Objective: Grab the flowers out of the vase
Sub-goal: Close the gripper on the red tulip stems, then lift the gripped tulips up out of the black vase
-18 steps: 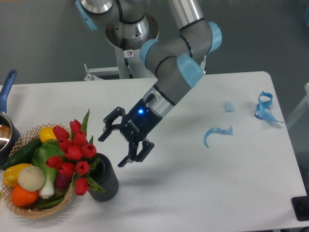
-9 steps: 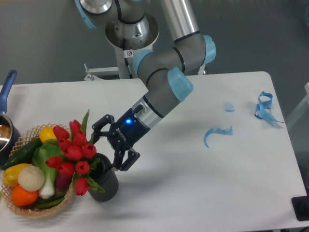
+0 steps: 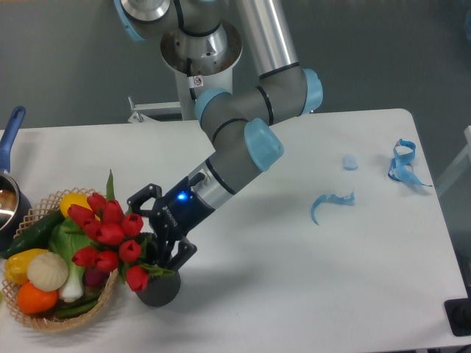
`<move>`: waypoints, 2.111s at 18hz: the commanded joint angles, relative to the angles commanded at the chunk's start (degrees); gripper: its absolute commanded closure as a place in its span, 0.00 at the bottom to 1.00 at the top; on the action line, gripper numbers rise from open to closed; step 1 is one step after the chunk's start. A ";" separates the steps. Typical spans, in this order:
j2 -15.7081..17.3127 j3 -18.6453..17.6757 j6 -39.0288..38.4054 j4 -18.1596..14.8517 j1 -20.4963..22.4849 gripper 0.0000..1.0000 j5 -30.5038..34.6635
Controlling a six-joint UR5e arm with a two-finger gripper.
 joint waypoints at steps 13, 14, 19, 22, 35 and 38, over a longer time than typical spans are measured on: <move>3.60 -0.53 -4.20 -0.09 0.70 0.95 -1.32; 3.78 -0.44 -5.44 -0.09 0.70 0.95 -1.41; 7.47 0.17 -11.68 -0.09 1.67 0.92 -4.48; 8.70 1.49 -14.14 -0.09 2.20 0.92 -4.75; 10.10 10.28 -25.14 -0.09 3.16 0.92 -7.12; 10.20 10.90 -25.14 -0.18 4.30 0.92 -8.26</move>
